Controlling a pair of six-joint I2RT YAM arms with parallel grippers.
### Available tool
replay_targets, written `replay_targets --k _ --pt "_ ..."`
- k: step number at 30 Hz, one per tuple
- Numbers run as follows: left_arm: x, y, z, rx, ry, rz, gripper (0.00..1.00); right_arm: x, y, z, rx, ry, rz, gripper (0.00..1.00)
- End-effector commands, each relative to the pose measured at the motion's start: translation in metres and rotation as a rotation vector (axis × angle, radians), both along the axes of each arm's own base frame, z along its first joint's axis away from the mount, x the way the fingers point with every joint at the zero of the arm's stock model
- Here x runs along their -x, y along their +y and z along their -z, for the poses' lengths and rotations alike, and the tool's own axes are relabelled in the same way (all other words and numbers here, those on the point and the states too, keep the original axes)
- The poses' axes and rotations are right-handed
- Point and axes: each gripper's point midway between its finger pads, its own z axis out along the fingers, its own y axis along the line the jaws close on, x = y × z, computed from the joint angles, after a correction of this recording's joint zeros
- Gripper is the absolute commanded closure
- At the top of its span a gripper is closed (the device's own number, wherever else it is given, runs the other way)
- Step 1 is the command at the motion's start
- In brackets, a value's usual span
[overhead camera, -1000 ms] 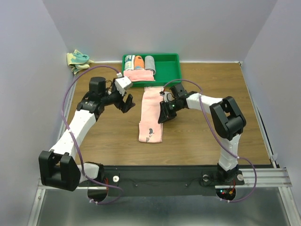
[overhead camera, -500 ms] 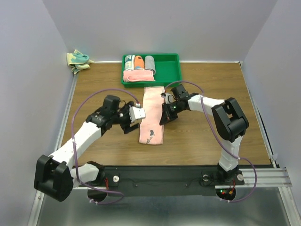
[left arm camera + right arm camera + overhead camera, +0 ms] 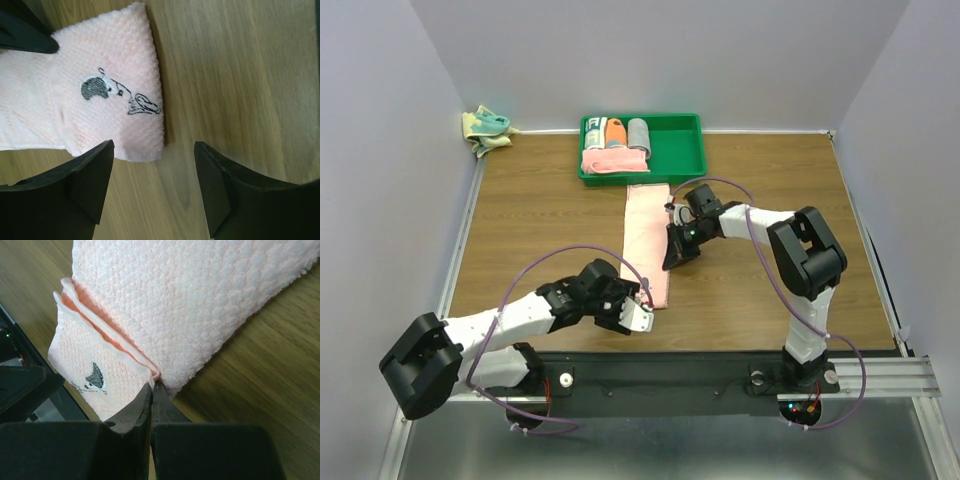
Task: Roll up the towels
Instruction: Fold the towel
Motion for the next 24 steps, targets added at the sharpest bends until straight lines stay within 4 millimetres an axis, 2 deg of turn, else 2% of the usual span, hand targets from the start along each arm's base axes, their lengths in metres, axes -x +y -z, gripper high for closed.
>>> replay_targets --k 1,3,6,9,12,19,24 --pt "-0.023 -0.018 -0.016 0.052 -0.165 0.000 0.25 -0.004 0.002 -0.029 -0.061 -0.079 -0.013 0.99" --pt "-0.022 -0.022 -0.014 0.054 -0.180 0.018 0.26 -0.003 0.001 -0.037 -0.072 -0.099 -0.019 0.99" --pt "-0.016 -0.027 -0.009 0.047 -0.170 0.048 0.30 -0.001 -0.003 -0.025 -0.042 -0.090 -0.018 1.00" --pt "-0.013 -0.029 -0.003 0.036 -0.162 0.072 0.37 0.003 -0.007 -0.004 -0.011 -0.053 -0.019 0.99" --pt "-0.007 -0.029 0.002 0.017 -0.164 0.109 0.40 0.001 -0.010 0.006 0.019 -0.053 -0.010 0.99" --pt "0.017 -0.028 0.020 -0.034 -0.130 0.202 0.41 -0.002 -0.021 0.027 0.093 -0.059 -0.002 0.99" --pt "0.017 -0.030 0.027 -0.044 -0.114 0.182 0.40 -0.002 -0.022 0.028 0.098 -0.079 -0.023 0.99"
